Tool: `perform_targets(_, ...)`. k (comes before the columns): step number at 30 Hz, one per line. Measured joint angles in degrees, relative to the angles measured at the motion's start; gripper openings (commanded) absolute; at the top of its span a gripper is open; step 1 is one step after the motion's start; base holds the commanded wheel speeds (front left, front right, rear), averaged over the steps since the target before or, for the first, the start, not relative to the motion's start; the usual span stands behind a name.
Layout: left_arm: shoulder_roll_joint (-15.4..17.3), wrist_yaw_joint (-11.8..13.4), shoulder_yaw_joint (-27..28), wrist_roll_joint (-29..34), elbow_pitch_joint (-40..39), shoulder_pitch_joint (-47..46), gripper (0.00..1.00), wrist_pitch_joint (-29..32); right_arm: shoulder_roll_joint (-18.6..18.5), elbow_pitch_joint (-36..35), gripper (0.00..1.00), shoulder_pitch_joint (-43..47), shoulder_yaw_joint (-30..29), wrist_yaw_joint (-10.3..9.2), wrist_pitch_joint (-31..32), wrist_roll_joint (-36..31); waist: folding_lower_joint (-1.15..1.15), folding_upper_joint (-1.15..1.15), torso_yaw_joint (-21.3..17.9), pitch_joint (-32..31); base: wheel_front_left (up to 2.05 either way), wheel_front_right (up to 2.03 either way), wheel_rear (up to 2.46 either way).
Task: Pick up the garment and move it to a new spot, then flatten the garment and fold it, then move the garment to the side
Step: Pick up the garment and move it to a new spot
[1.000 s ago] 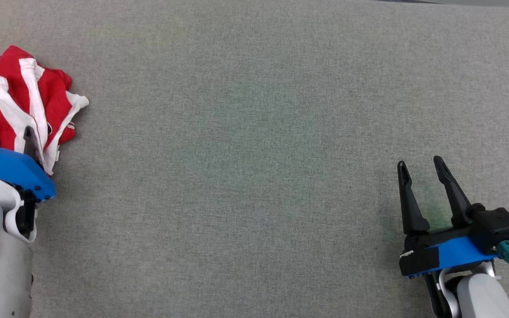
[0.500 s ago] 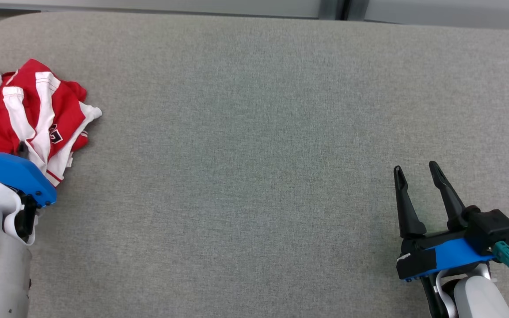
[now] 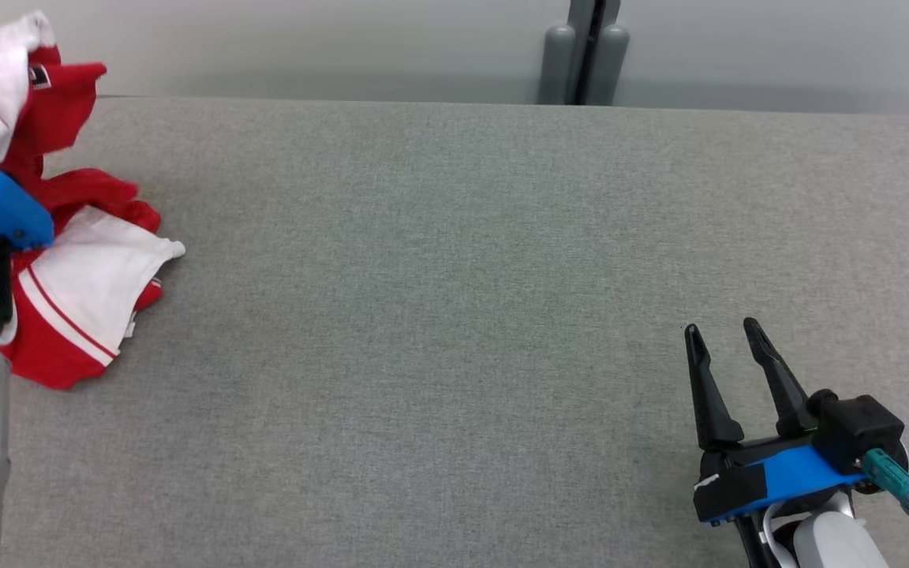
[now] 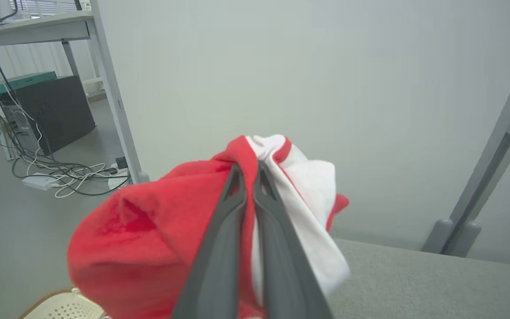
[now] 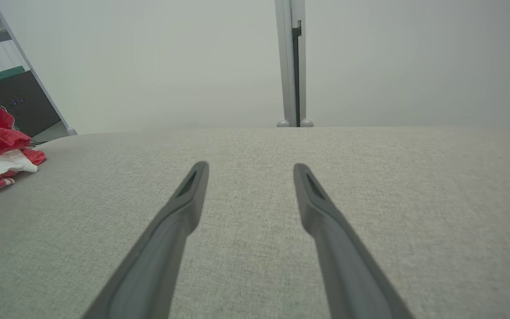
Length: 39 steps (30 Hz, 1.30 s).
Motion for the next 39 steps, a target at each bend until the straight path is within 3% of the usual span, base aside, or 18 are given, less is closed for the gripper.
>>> perform_targets(8, -0.05, 0.29, -2.77, 1.46, -18.26, -3.28, 0.00, 1.43, 0.01, 1.32, 1.00, 0.50, 0.83, 0.00, -0.45, 2.05, 0.00, 0.00, -4.71, -1.51, 0.00, 0.00, 0.00)
perform_targets(13, -2.22, 0.26, -5.39, 1.38, -29.09, -5.73, 0.00, 5.11, -0.01, 1.13, 1.00, 0.13, 1.18, 0.00, -0.54, 3.36, 0.01, 0.00, -9.20, -1.02, 0.00, 0.00, 0.00)
perform_targets(17, -4.33, 0.00, -8.13, 1.36, -33.26, -8.12, 0.00, 7.38, -0.01, 0.54, 1.00, -0.20, 1.55, 0.00, -0.56, 4.30, 0.01, 0.00, -13.22, -0.35, 0.00, 0.00, 0.00)
perform_targets(27, -8.80, -0.89, -15.83, 1.29, -29.94, -7.04, 0.00, 8.51, -0.03, -0.49, 1.00, -0.60, 2.11, 0.00, -0.59, 6.68, 0.01, 0.00, -21.63, 1.41, 0.00, 0.00, 0.00)
perform_targets(39, -13.52, -1.75, -26.71, -0.29, -16.24, 10.56, 0.00, 3.54, -0.03, -0.52, 1.00, -0.26, 2.45, 0.00, -0.59, 6.99, 0.01, 0.00, -21.45, 1.04, 0.00, 0.00, 0.00)
